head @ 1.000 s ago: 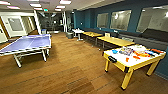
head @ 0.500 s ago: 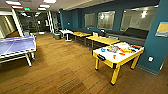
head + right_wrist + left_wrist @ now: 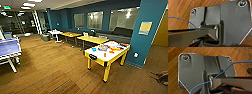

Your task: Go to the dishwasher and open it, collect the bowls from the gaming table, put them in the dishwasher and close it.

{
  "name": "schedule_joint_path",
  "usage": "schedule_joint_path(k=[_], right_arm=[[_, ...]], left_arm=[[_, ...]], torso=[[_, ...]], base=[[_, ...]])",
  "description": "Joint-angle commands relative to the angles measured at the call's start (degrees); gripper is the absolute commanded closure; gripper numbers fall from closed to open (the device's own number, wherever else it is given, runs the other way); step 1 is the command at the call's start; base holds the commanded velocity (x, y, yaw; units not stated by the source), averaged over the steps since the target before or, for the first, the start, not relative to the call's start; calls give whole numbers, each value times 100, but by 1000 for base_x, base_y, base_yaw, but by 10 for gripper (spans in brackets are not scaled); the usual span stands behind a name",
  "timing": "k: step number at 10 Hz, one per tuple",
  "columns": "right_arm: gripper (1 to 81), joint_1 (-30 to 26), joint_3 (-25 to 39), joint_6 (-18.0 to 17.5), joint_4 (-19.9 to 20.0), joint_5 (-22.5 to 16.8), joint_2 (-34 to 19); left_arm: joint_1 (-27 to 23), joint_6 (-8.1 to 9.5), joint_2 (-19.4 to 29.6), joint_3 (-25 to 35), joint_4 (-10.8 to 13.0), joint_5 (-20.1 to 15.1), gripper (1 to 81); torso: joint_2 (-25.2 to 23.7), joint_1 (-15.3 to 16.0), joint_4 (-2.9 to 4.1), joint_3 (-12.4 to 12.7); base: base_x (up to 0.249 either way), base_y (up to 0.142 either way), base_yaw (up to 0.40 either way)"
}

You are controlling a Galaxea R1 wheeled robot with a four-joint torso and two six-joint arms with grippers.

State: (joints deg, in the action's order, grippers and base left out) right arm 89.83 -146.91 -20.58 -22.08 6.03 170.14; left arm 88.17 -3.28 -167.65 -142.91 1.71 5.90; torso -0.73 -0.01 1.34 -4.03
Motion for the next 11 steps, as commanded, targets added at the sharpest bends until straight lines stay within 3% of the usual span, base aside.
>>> schedule_joint_path(k=[1,11], right_arm=[[10,-250,32,19,-42,-234,5],[10,-242,23,19,-51,-234,13]], left_arm=[[-182,-59,20,44,49,-326,10],[-147,-68,20,44,58,-318,10]], torso=[[0,1,0,0],[-2,1,0,0]], base=[[0,0,-115],[19,-6,0]])
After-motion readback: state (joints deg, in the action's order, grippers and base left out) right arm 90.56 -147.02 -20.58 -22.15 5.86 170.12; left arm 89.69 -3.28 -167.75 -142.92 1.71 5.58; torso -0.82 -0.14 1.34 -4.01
